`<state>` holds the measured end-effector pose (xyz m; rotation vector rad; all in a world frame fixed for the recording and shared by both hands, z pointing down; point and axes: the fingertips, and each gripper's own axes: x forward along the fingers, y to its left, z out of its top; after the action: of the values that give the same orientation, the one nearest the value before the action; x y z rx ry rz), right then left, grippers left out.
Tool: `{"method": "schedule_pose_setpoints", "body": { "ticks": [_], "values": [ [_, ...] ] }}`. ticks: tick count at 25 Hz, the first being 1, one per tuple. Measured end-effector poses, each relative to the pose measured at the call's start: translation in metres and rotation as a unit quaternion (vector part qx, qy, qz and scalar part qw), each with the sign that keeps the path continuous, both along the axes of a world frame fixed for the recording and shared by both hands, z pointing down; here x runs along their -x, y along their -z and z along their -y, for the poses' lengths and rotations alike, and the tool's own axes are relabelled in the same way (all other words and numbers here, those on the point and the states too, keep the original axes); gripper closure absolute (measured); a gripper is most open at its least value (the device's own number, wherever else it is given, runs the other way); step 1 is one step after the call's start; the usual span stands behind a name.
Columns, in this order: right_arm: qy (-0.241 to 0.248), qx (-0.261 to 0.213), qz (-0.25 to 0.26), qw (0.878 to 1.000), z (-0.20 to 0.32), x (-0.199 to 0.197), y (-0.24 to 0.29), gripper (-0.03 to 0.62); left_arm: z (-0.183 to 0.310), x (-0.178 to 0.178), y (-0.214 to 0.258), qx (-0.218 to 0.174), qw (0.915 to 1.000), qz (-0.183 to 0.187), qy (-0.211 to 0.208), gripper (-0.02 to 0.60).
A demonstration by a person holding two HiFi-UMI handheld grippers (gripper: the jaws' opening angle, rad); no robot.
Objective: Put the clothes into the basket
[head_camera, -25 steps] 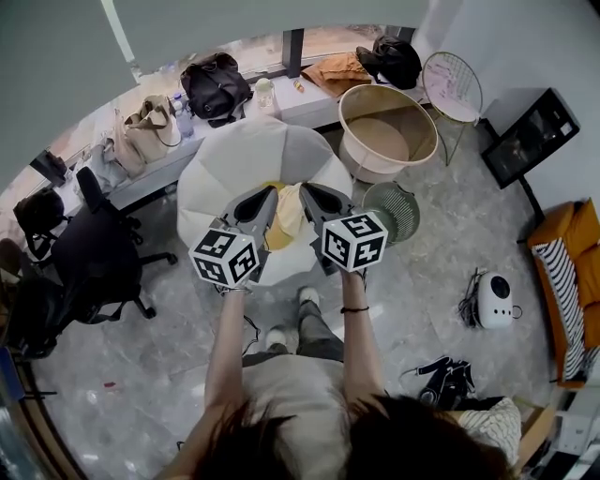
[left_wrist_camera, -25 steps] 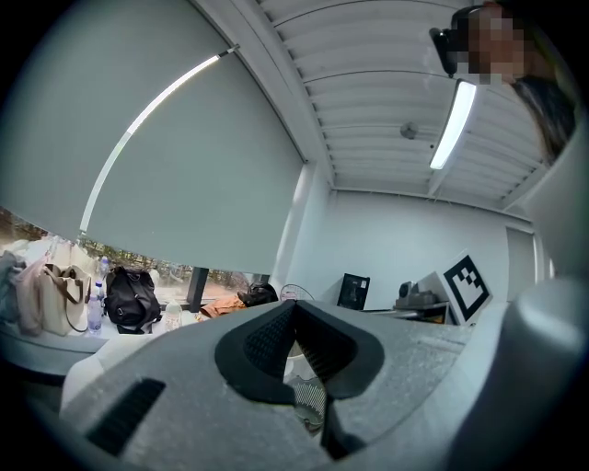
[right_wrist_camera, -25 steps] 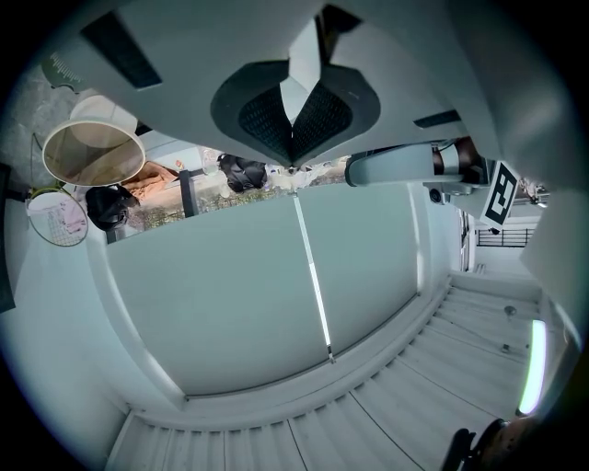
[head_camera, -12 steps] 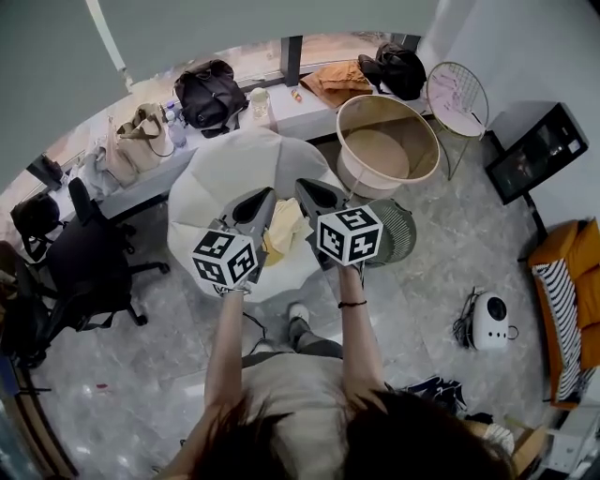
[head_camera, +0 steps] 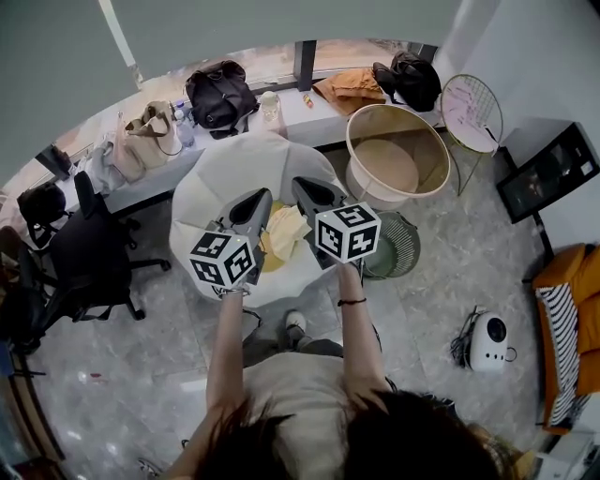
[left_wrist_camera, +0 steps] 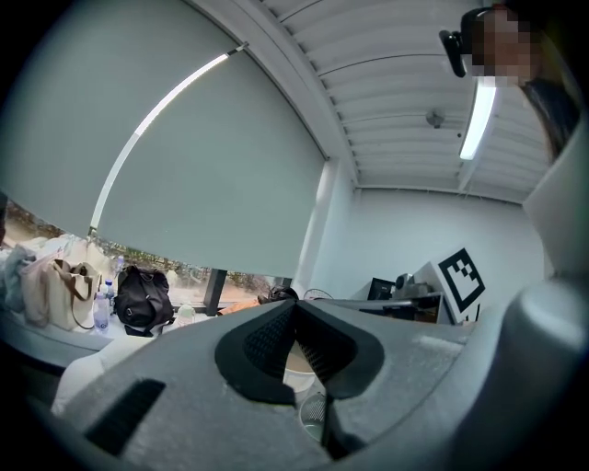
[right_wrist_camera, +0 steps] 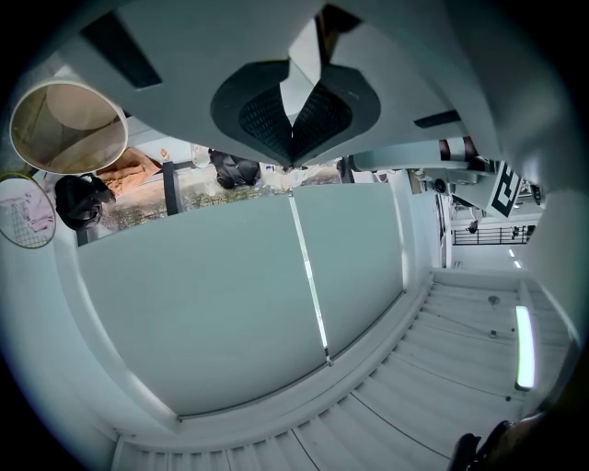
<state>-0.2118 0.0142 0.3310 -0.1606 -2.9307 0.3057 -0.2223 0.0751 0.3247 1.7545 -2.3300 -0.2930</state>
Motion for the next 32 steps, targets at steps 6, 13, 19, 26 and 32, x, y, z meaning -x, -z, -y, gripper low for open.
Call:
{"method": "schedule_pose_setpoints", "body": {
  "ticks": [6,13,19,26,32],
  "values": [
    [0.016,0.005,-0.015,1.000,-0.006,0.008,-0.013,0.586,-0.005,0.012,-0.005,0.001,0.9997,-0.013,0.018,0.571],
    [0.005,0.023,-0.023,0.999,0.004,0.017,-0.024,0.586,0.003,0.015,-0.018,0.021,0.9996,-0.018,0.004,0.571],
    [-0.012,0.045,-0.040,0.998,0.004,0.031,-0.039,0.586,0.000,0.033,-0.031,0.034,0.9987,-0.038,-0.005,0.571],
    [-0.021,0.060,-0.062,0.996,0.003,0.050,-0.063,0.586,0.005,0.052,-0.057,0.052,0.9963,-0.064,-0.022,0.571],
    [-0.032,0.071,-0.081,0.994,0.011,0.069,-0.084,0.586,0.014,0.064,-0.077,0.062,0.9941,-0.079,-0.040,0.571]
  ]
}}
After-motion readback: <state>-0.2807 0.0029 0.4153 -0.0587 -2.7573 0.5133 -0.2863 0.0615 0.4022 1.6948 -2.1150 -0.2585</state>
